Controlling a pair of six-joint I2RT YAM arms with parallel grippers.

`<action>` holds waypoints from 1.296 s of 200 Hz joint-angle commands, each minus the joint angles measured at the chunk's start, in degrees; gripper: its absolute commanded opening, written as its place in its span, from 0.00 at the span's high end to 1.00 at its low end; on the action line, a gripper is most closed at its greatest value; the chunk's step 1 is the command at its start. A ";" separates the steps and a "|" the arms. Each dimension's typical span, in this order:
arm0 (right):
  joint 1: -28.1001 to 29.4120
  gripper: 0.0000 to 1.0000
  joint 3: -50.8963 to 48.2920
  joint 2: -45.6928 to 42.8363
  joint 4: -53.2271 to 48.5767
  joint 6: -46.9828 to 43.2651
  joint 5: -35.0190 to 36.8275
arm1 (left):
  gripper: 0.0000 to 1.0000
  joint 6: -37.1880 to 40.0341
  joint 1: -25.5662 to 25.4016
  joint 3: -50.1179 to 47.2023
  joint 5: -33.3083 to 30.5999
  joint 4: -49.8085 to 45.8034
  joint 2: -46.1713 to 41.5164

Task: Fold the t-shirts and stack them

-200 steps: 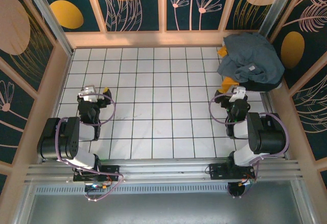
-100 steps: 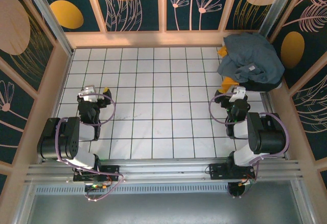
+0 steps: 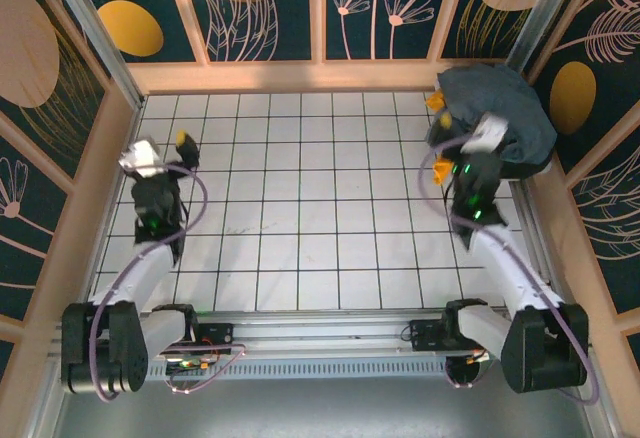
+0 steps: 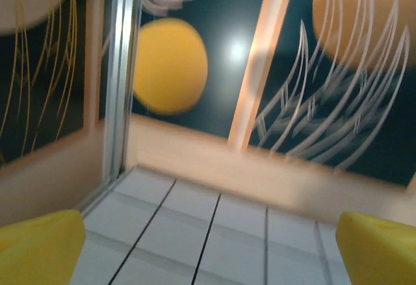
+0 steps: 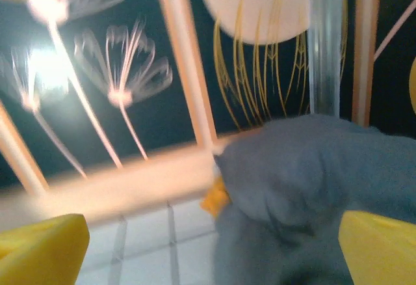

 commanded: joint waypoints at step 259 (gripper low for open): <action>-14.91 1.00 60.94 28.24 -45.52 19.21 -14.16 | 0.58 -27.29 -24.33 45.07 21.88 -52.98 19.68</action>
